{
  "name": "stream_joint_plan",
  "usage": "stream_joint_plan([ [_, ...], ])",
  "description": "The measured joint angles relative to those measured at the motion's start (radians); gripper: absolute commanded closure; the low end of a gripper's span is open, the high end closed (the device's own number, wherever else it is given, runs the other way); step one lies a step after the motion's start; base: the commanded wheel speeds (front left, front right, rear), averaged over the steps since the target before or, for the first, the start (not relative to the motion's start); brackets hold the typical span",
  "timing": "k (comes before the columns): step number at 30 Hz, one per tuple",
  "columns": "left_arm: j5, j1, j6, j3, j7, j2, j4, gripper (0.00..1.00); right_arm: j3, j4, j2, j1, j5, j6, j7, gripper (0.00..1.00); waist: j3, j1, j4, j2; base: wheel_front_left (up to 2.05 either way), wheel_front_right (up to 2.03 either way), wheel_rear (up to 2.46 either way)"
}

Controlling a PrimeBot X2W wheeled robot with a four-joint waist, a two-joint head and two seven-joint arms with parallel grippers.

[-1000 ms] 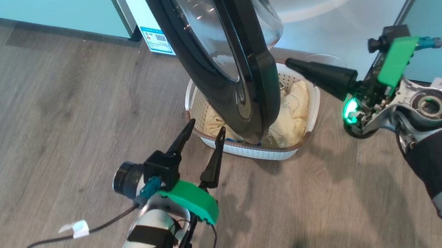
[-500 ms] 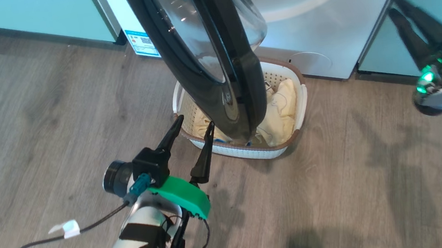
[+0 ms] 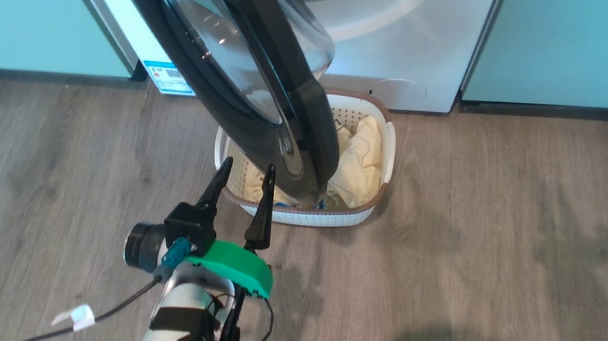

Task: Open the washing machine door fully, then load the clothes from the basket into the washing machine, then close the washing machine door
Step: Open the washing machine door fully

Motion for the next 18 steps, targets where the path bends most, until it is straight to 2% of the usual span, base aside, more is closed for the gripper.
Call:
stream_joint_plan([
  [3,0.000,0.018,-0.001,0.017,0.000,-0.001,0.002,0.00,-0.012,0.016,-0.014,0.051,-0.171,0.000,-0.087,0.00,-0.011,0.0000,-0.010,0.0000,0.00,0.00,0.00],
  [7,0.010,0.039,-0.009,0.030,0.000,0.000,0.007,0.00,-0.079,0.022,0.003,0.119,-0.403,0.000,-0.122,0.00,-0.026,0.0000,-0.021,0.0000,0.00,0.00,0.00],
  [13,0.010,0.051,-0.012,0.053,0.000,0.000,0.010,0.00,-0.221,-0.081,0.123,0.242,-0.717,0.000,-0.126,0.00,-0.048,-0.0001,-0.036,0.0000,0.00,0.00,0.00],
  [18,0.011,0.079,-0.013,0.060,0.000,0.000,0.012,0.00,-0.251,-0.150,0.185,0.350,-0.866,0.000,-0.126,0.00,-0.065,-0.0001,-0.048,0.0000,0.00,0.00,0.00],
])
